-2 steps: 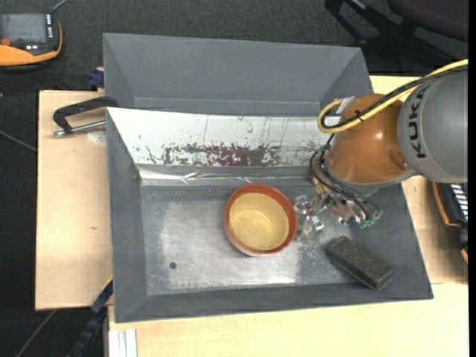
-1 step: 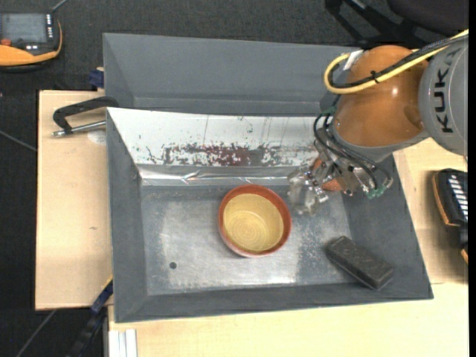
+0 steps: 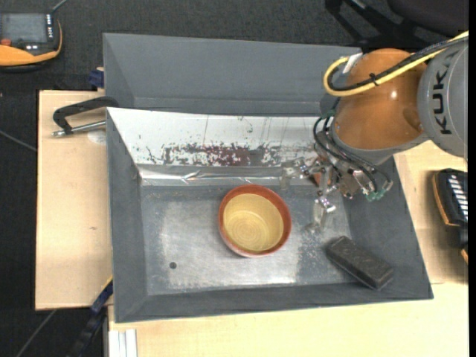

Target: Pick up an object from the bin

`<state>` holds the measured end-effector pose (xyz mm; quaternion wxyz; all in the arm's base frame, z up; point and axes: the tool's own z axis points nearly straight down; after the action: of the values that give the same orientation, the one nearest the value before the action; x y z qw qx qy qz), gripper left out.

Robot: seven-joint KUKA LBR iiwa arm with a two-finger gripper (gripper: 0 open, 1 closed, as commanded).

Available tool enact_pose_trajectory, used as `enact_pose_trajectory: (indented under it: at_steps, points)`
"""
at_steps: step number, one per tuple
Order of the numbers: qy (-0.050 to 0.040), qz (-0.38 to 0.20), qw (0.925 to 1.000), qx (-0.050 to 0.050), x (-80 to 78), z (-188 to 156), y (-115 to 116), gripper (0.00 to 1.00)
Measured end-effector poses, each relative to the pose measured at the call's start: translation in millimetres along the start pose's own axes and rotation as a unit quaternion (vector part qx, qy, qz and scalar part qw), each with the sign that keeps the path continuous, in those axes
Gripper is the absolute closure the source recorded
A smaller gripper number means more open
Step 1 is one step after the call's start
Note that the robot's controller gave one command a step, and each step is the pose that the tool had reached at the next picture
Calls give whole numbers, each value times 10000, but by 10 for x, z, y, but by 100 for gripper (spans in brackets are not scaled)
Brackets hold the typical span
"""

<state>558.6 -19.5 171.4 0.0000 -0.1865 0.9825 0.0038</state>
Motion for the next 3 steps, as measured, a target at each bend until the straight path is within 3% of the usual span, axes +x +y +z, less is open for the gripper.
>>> enact_pose_trajectory:
  at_steps: [1, 2, 3]
  points:
    - [0, -453, 9990, -10, -376, 1038, 342, 0]
    - [-12, -440, 9990, -5, -374, 1008, 331, 0]
    - [-40, -1011, 9949, -23, -605, 1012, 1230, 0]
